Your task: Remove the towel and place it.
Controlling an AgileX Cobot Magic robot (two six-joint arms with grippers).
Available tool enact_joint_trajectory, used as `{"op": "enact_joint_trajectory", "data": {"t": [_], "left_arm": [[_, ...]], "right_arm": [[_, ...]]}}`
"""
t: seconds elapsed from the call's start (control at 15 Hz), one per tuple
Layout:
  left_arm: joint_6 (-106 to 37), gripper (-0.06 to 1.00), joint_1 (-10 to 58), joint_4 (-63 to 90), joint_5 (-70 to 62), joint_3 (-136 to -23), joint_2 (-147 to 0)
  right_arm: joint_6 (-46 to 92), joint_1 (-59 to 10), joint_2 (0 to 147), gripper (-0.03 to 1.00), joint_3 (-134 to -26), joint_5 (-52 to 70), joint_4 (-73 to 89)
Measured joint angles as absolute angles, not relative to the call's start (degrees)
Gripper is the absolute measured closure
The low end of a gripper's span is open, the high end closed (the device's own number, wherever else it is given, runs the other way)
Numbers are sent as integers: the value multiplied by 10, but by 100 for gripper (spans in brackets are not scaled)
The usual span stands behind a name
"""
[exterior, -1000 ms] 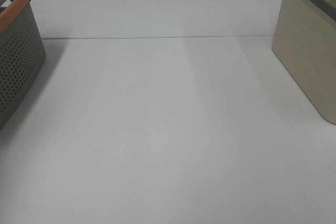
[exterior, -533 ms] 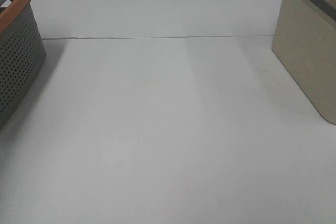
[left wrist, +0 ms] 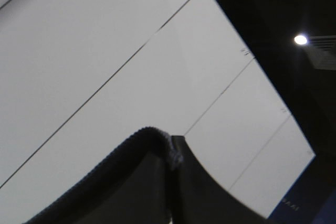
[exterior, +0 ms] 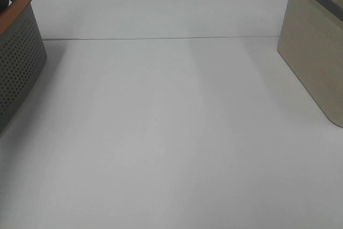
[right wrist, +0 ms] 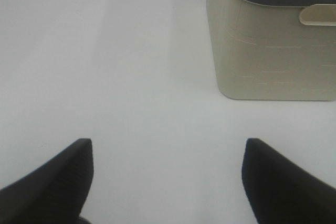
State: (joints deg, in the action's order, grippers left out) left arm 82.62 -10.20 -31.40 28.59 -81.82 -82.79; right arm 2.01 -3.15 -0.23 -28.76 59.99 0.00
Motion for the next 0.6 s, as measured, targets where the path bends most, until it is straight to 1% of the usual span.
{"op": "enact_joint_trajectory", "data": {"t": [0.07,0.13,0.4,0.6], "left_arm": [[827,94,-71,-331,292,-881,-828],[827,94,-62,-335,292,-898,-830],[827,94,19,-366,252,-1028,-873],[828,94,83,-419,245,-1072,-924]], "right_arm": [[20,-32,-2,20,-288,600,0],[20,-32,-2,20,-288,600,0],[20,-32,-2,20,-288,600,0],[20,-32,-2,20,-288,600,0]]}}
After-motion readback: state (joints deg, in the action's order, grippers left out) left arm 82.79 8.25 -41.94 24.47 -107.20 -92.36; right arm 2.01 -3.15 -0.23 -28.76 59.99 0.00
